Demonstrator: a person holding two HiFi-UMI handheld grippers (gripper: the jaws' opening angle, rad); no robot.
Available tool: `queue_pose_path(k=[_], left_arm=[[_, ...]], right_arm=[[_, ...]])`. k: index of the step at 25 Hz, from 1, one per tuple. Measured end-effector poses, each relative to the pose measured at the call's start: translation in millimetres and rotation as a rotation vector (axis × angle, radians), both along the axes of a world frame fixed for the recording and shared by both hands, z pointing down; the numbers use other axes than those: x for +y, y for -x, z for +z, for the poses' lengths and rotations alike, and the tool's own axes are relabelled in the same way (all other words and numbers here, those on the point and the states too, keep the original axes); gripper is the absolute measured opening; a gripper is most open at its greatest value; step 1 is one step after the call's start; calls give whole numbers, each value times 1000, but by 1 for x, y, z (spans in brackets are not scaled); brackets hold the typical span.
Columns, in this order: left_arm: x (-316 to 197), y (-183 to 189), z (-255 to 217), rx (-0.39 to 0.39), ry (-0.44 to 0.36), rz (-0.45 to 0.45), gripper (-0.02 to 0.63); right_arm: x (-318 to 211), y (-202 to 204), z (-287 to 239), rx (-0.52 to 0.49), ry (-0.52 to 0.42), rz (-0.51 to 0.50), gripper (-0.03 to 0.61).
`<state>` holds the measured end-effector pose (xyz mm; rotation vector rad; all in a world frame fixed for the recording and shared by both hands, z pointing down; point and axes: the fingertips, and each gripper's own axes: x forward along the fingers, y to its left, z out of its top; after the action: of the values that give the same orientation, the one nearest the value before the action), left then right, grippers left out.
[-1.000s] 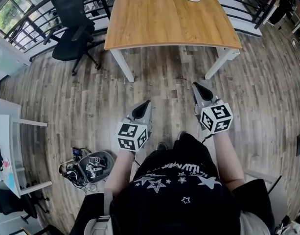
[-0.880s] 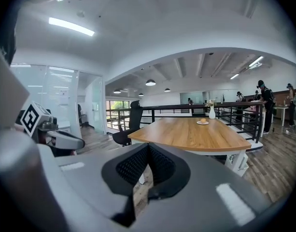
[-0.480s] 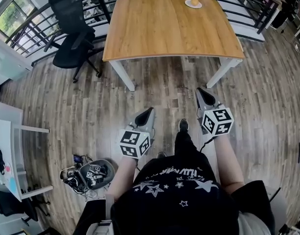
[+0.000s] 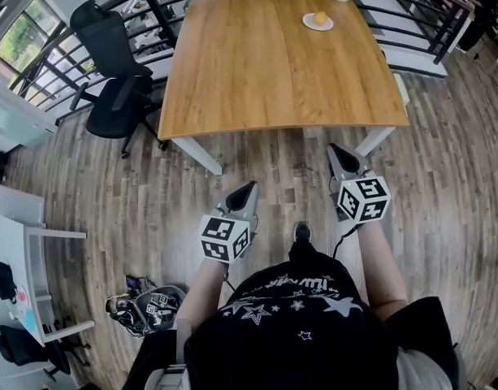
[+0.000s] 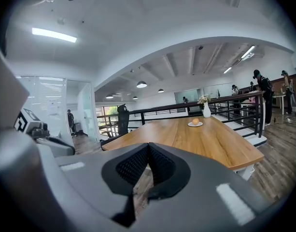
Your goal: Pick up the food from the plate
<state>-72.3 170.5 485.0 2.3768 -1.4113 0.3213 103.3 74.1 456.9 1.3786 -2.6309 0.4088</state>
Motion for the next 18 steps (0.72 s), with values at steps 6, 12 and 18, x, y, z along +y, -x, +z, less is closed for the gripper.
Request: queue_pose_path(k=[6,12,18], left_arm=[[-55,-29,1,-12,2,7,2],[-100,-37,0,-33,0,-26,2],[-139,-41,2,-53,-6,-68,2]], right_arm=[[-59,-24,-1,-19,7,-2,2],[-105,-39,1,-27,5,-27,2],[-140,-54,0,-30,3,-65,2]])
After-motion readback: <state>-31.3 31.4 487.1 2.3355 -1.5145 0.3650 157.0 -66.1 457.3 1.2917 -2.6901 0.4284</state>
